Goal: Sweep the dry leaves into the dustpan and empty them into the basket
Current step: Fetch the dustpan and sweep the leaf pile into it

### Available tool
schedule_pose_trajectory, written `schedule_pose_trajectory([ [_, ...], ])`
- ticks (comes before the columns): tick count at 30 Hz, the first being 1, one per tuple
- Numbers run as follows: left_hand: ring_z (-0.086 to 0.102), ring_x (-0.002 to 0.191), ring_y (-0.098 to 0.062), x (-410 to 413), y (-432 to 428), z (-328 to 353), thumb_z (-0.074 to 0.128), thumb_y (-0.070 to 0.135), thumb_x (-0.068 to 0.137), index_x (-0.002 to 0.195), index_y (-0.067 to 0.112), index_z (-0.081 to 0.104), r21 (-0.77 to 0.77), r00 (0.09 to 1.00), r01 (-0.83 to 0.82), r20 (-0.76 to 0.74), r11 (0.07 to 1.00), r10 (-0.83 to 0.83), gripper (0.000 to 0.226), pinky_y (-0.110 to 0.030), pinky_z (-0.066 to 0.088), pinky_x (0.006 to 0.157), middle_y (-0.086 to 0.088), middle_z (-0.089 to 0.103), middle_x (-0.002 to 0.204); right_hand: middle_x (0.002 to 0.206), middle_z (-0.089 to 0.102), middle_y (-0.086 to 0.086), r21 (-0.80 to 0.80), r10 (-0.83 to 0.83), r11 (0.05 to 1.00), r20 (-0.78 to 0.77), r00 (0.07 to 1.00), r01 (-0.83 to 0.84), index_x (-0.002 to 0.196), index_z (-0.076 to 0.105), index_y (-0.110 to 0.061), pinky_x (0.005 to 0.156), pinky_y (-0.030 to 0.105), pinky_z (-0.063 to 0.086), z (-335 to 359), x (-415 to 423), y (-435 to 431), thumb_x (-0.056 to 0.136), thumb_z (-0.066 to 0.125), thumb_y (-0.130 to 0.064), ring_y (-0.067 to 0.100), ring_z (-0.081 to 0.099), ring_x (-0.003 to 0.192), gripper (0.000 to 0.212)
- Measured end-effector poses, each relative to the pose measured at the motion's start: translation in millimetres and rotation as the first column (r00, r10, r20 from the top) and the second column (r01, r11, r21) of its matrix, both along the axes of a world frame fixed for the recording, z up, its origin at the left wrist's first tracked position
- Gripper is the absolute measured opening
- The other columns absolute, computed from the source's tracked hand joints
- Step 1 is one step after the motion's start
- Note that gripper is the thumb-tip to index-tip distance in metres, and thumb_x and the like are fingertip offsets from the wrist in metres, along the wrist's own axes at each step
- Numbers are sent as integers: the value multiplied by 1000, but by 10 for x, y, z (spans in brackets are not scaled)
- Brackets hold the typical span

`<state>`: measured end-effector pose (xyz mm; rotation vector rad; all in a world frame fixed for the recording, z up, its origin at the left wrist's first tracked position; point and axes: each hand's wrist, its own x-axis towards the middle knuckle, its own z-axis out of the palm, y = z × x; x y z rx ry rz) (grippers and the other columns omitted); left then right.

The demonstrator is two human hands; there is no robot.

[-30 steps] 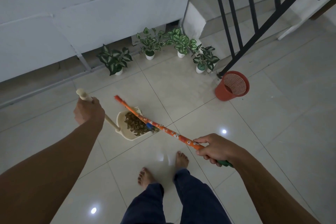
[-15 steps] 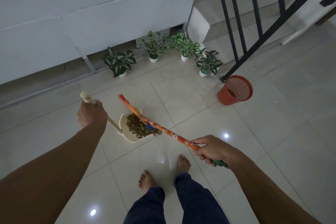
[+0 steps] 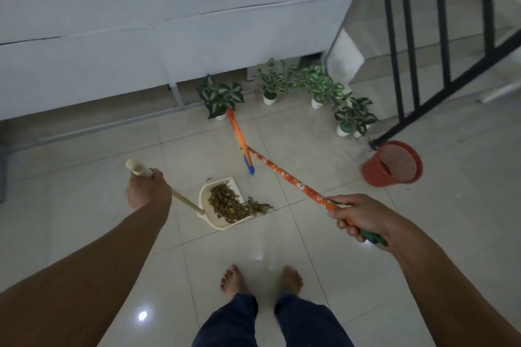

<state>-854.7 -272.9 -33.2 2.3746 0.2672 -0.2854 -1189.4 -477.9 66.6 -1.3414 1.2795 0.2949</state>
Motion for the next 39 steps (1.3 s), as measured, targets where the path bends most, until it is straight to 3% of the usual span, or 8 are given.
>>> schedule_pose_trajectory([
  [6, 63, 78, -31, -61, 514, 67, 59, 27, 93, 90, 13, 62, 3, 991, -130, 34, 992, 130, 15, -46, 55, 77, -8, 62, 82, 62, 49, 2, 247, -119, 963, 28, 993, 108, 122, 64, -11, 33, 16, 30, -301, 320, -92, 97, 56, -9, 4, 36, 41, 26],
  [12, 66, 97, -36, -273, 742, -13, 62, 35, 91, 108, 11, 69, 23, 966, -258, 5, 966, 258, 31, -46, 53, 88, -13, 70, 99, 61, 46, 1, 483, -221, 857, 33, 975, 178, 116, 62, -6, 30, 13, 28, -468, 329, 2, 96, 58, -9, 2, 35, 38, 21],
  [17, 65, 102, -36, -460, 782, -28, 62, 34, 92, 112, 9, 68, 33, 948, -318, 3, 947, 318, 33, -45, 53, 89, -15, 69, 105, 58, 47, 1, 677, -369, 688, 13, 929, 263, 101, 54, -4, 29, 12, 36, -751, 563, 72, 100, 54, -11, 2, 42, 33, 8],
  [21, 64, 104, -36, -583, 767, -30, 62, 31, 94, 113, 5, 67, 55, 942, -336, 31, 940, 335, 33, -42, 50, 87, -18, 69, 106, 55, 45, -1, 724, -494, 587, -35, 869, 363, 91, 53, -5, 30, 12, 37, -960, 652, 105, 100, 51, -11, 3, 42, 31, 11],
  [28, 65, 94, -30, -645, 613, 17, 61, 29, 93, 108, 8, 69, 21, 963, -264, 65, 964, 262, 27, -41, 53, 85, -9, 64, 93, 52, 44, -1, 675, -549, 599, -43, 834, 430, 92, 52, -7, 27, 13, 35, -753, -103, -115, 99, 51, -8, 2, 40, 30, 7],
  [32, 63, 90, -28, -679, 523, 37, 61, 25, 94, 108, 7, 71, 16, 975, -201, 100, 980, 198, 25, -34, 47, 78, -8, 62, 90, 52, 43, -2, 653, -572, 603, -46, 819, 458, 91, 51, -8, 26, 12, 33, -479, -518, -341, 99, 49, -9, 1, 38, 29, 8],
  [35, 57, 87, -26, -685, 460, 54, 61, 24, 94, 107, 5, 70, 27, 982, -157, 109, 987, 153, 25, -34, 46, 79, -10, 60, 90, 56, 44, -1, 521, -489, 743, -4, 872, 420, 102, 57, -7, 27, 12, 31, -314, -730, -414, 98, 53, -10, 1, 39, 32, 5],
  [39, 64, 92, -34, -634, 471, 45, 60, 24, 93, 105, 2, 69, 45, 990, -102, 99, 994, 97, 27, -42, 53, 81, -16, 64, 92, 61, 50, 3, 175, -204, 963, -20, 979, 204, 109, 64, -9, 32, 16, 33, -128, -829, -382, 96, 58, -11, 4, 40, 39, 14],
])
